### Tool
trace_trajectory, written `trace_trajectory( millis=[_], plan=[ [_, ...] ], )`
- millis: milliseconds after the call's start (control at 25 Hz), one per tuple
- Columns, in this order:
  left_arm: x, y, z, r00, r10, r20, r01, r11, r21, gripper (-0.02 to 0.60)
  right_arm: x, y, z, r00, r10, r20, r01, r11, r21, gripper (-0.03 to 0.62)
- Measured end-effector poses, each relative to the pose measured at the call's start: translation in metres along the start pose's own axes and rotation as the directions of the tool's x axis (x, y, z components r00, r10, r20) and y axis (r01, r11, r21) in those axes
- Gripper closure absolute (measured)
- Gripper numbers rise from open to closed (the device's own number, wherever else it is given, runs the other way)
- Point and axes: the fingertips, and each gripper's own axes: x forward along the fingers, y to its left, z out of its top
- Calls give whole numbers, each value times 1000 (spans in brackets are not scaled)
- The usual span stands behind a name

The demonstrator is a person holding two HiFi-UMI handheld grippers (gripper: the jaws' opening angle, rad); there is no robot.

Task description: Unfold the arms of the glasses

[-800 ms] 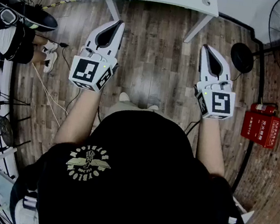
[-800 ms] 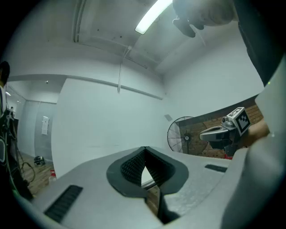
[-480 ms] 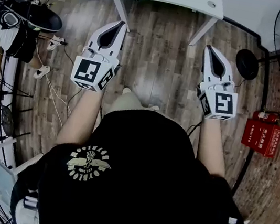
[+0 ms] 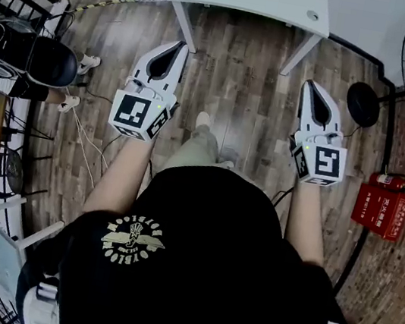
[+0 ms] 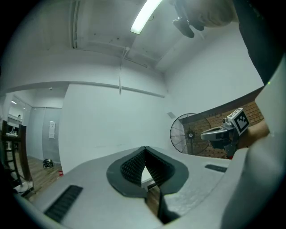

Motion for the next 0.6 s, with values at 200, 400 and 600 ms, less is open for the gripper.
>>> trace_trajectory(
  millis=[200,400,600],
  plan=[
    [7,7,3,1000,17,16,-17,1000,25,575,7,-5,4,1000,-11,7,11,1000,-11,594],
    [22,14,2,1000,12,15,-12,1000,2,575,19,-2,8,1000,24,8,-23,999,-39,594],
    [37,15,-5,1000,-11,10,11,1000,-2,575,33,-1,-3,999,32,-7,-32,999,-32,594]
  ],
)
